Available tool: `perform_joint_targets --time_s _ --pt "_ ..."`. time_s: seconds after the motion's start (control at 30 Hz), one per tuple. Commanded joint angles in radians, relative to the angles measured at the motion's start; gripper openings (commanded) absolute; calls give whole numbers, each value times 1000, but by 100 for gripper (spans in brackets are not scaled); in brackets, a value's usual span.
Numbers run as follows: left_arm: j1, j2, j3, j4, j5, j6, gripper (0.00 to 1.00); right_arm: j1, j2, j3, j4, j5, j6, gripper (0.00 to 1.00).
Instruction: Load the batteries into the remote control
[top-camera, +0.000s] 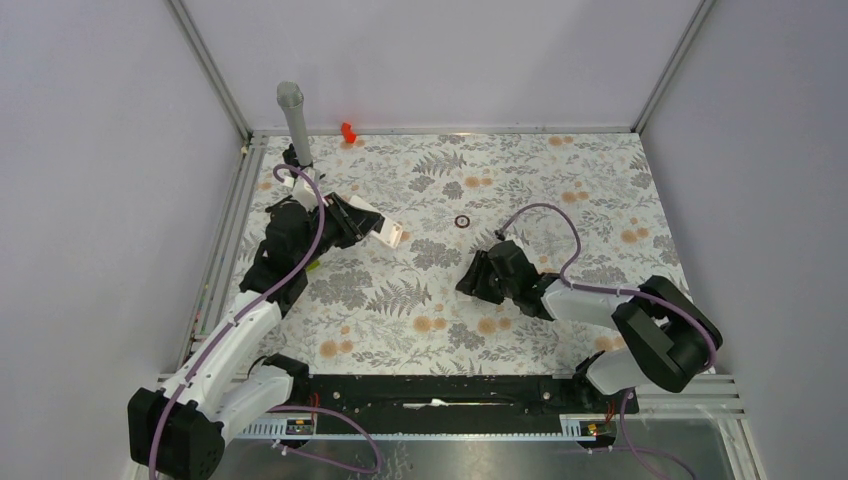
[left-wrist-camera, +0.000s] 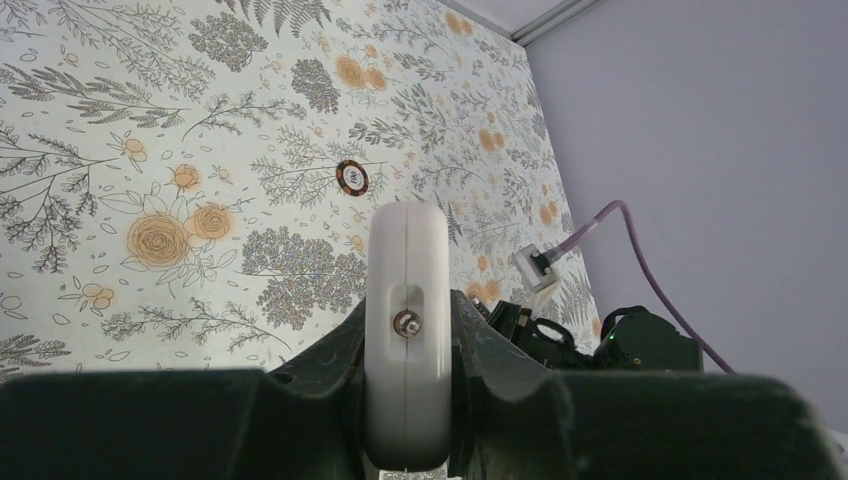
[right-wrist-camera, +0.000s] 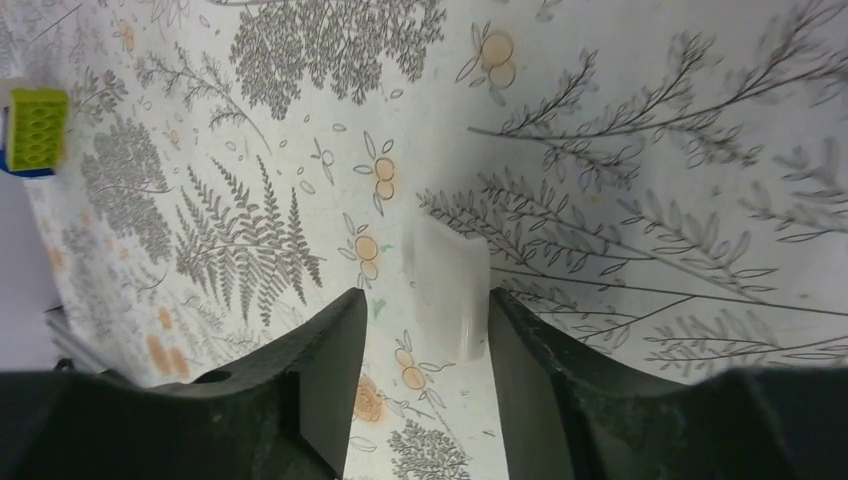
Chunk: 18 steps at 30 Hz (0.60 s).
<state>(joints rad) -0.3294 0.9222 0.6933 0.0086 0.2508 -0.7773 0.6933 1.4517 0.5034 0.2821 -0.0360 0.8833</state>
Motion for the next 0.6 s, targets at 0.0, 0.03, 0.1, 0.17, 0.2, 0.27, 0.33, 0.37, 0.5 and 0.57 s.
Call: perform_joint_targets --time_s 0.0,0.03,0.1,0.17,0.2,0.27,0.33,0.37,0.5,0.57 --pt "-2 -16 34 33 20 22 0 -3 -65 62 -159 135 -107 59" --pt "-2 -14 40 24 22 26 0 -4 -81 71 -188 157 -125 63" --pt "-2 -12 51 10 32 33 0 -3 -117 77 -233 207 -159 67" --pt "-2 -10 62 1 52 45 0 -4 -155 87 -273 268 -200 69" --pt "-2 -7 67 0 68 52 0 -4 -175 93 -302 291 -229 69" --pt "-1 5 89 0 139 77 0 -5 -208 114 -335 313 -296 68" --pt "-2 30 114 0 235 115 0 -9 -225 146 -377 320 -369 68" --pt "-2 46 127 3 296 130 0 -15 -227 163 -395 315 -402 69" --pt "-3 101 164 22 514 157 0 -58 -205 233 -476 265 -514 71" --pt "-5 111 169 41 585 168 0 -86 -197 253 -508 253 -565 71"
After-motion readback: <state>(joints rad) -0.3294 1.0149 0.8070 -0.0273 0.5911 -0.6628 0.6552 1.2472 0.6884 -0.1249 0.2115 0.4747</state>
